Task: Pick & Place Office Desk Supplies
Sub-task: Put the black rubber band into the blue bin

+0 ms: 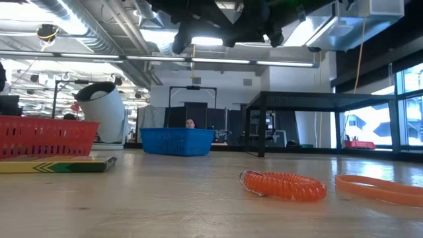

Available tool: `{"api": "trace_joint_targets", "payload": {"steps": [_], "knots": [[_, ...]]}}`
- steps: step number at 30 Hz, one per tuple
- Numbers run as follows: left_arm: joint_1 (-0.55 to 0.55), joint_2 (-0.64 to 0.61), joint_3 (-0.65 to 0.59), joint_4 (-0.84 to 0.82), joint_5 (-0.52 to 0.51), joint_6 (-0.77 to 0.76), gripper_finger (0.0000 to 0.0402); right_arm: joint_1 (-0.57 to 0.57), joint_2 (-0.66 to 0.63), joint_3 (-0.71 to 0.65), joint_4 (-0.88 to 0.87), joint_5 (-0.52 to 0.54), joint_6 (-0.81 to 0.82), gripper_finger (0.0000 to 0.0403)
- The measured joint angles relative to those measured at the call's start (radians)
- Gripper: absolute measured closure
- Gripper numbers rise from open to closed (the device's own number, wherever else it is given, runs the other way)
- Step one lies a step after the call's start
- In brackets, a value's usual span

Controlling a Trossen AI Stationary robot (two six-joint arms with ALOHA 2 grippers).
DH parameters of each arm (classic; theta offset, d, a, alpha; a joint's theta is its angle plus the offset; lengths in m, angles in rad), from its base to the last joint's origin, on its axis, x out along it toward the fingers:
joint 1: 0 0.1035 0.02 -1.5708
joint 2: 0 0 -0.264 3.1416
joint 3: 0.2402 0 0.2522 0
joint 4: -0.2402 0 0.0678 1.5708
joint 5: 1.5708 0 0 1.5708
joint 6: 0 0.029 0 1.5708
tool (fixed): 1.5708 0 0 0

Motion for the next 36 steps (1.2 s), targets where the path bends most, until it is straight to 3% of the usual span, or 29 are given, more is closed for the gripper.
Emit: {"api": "trace_joint_targets", "payload": {"steps": [4,9,18,21,24,31,36], "knots": [[0.000,0.000,0.000,-0.007,-0.020,0.000,0.0384,0.001,0.000,0.000,0.000,0.000,0.000,0.0385],[0.000,0.000,0.000,-0.015,-0.015,0.006,0.0399,0.001,0.000,0.000,-0.001,-0.026,0.028,0.0385],[-0.001,-0.001,-0.001,-0.081,0.033,-0.015,0.0399,-0.067,0.000,0.000,-0.059,-0.329,0.283,0.0378],[-0.001,-0.001,-0.001,-0.100,0.047,-0.019,0.0399,-0.102,-0.012,0.000,-0.091,-0.441,0.328,0.0355],[0.000,-0.001,-0.001,-0.126,0.047,-0.018,0.0399,-0.125,-0.039,0.000,-0.145,-0.488,0.339,0.0318],[0.040,-0.001,-0.001,-0.295,0.053,-0.007,0.0399,-0.158,-0.159,0.000,-0.261,-0.497,0.339,0.0221],[0.116,0.002,-0.001,-0.417,-0.027,0.061,0.0399,-0.160,-0.247,0.000,-0.340,-0.481,0.326,0.0188]]}}
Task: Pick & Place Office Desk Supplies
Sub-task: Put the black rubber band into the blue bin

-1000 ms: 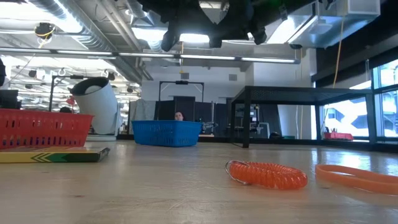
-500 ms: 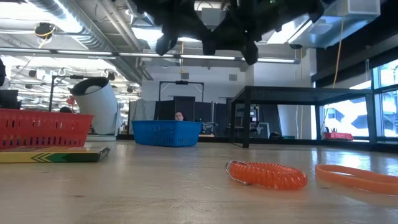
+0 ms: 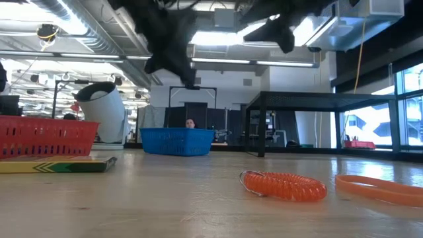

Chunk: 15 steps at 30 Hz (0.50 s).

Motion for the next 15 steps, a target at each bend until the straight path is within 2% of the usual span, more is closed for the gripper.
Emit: {"api": "trace_joint_targets", "payload": {"steps": [3,6,11,15], "knots": [[0.064,0.027,0.001,-0.037,-0.058,0.043,0.0399,0.000,-0.029,0.000,-0.018,0.003,0.000,0.0186],[0.126,0.080,0.001,-0.044,-0.053,0.056,0.0399,0.001,-0.037,0.000,-0.039,-0.002,0.035,0.0191],[0.181,0.179,0.000,-0.068,-0.039,0.057,0.0399,0.022,-0.033,0.000,-0.174,-0.074,0.169,0.0201],[0.193,0.207,0.000,-0.059,-0.046,0.048,0.0398,0.066,-0.026,0.000,-0.294,-0.103,0.310,0.0210]]}}
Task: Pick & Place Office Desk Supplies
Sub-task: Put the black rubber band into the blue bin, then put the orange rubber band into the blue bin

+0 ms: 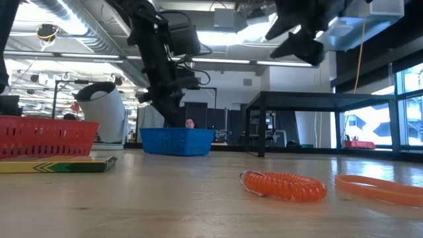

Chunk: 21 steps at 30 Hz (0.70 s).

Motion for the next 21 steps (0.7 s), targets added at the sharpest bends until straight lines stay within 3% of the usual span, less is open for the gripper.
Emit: {"api": "trace_joint_targets", "payload": {"steps": [5,12,21], "knots": [[0.000,-0.007,0.000,-0.008,-0.002,0.082,0.0381,0.083,0.014,0.001,-0.030,0.000,0.127,0.0219],[0.014,-0.009,0.001,-0.050,0.021,0.181,0.0312,0.206,0.073,0.000,-0.046,-0.005,0.299,0.0217],[0.032,-0.010,0.001,-0.117,0.025,0.185,0.0234,0.356,0.203,0.000,-0.044,-0.140,0.554,0.0220]]}}
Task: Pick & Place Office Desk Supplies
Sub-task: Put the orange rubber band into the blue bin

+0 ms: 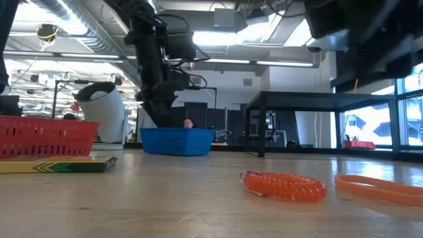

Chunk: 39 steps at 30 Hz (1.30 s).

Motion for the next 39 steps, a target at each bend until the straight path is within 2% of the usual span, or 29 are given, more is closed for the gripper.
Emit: {"api": "trace_joint_targets", "payload": {"steps": [3,9,15,21,30,39], "knots": [[0.000,-0.019,0.000,-0.003,0.013,0.001,0.0225,0.041,0.037,0.000,0.008,0.013,0.038,0.0225],[0.001,-0.086,0.000,-0.022,0.011,0.004,0.0227,0.099,0.104,0.000,0.013,0.119,0.044,0.0235],[-0.002,-0.173,0.000,-0.020,0.025,-0.001,0.0225,0.118,0.176,0.000,0.073,0.115,0.043,0.0236],[-0.009,-0.269,0.000,-0.008,0.082,0.009,0.0226,0.119,0.243,0.000,0.186,0.127,-0.084,0.0236],[-0.054,-0.391,0.000,-0.005,0.090,0.021,0.0230,0.119,0.257,0.000,0.189,0.254,-0.188,0.0237],[-0.119,-0.429,0.000,-0.004,0.090,0.022,0.0231,0.118,0.257,0.000,0.189,0.332,-0.219,0.0237]]}}
